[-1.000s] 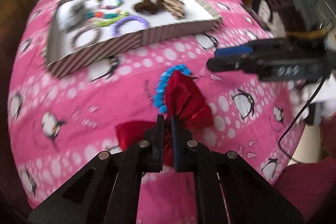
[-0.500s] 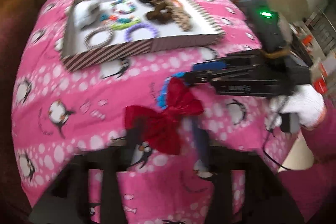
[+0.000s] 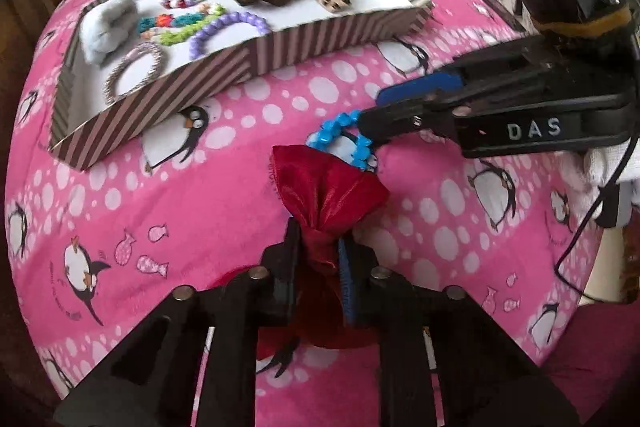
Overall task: Organize jewelry
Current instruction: 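Grasp the red velvet bow with the left gripper while the right grasps the blue bead bracelet, then carry the red bow and blue bracelet into the tray and open both grippers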
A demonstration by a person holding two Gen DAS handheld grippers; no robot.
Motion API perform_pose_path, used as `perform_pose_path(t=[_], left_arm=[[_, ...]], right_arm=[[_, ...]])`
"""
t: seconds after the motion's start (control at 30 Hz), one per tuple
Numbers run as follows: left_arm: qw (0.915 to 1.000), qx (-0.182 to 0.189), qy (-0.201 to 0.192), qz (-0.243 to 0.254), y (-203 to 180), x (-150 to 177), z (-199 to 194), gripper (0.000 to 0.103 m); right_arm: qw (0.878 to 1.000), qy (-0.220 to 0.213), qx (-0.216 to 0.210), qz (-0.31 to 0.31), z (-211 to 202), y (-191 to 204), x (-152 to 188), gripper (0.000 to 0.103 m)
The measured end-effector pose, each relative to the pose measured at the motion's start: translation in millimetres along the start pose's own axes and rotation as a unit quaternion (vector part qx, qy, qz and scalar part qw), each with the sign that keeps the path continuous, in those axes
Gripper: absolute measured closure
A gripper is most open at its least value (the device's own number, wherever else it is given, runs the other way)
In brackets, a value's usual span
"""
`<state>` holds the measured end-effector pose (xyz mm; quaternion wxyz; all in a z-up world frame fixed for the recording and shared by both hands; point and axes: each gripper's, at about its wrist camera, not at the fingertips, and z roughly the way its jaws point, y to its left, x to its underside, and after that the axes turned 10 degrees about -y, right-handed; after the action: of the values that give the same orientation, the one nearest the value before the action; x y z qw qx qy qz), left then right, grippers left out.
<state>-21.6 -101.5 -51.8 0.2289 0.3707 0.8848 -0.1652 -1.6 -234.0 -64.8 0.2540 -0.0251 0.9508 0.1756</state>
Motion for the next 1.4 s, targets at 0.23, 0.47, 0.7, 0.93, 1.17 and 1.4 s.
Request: perform_pose_path(t=[0.23, 0.47, 0.7, 0.93, 1.17, 1.4], left_arm=[[0.9954, -0.02, -0.023, -0.091, 26, 13, -35, 0.09], [0.9886, -0.081, -0.026, -0.125, 30, 15, -40, 0.09], [0.9799, -0.111, -0.042, -0.16, 31, 9, -53, 0.09], [0.976, -0.143, -0.071, -0.148, 20, -12, -69, 0.09], [0.9739, -0.158, -0.093, -0.133, 13, -31, -82, 0.09], [0.9734, -0.164, -0.104, -0.122, 10, -44, -84, 0.09]], right_arm=[[1.0, -0.003, 0.0, -0.03, 1, 17, 1, 0.075], [0.993, -0.01, 0.037, -0.109, 16, 41, 2, 0.095], [0.992, -0.058, 0.016, -0.112, -36, 46, -10, 0.095], [0.986, -0.107, 0.033, -0.125, -86, 46, -23, 0.095], [0.983, -0.137, 0.047, -0.115, -115, 37, -30, 0.095], [0.982, -0.15, 0.056, -0.103, -126, 30, -32, 0.095]])
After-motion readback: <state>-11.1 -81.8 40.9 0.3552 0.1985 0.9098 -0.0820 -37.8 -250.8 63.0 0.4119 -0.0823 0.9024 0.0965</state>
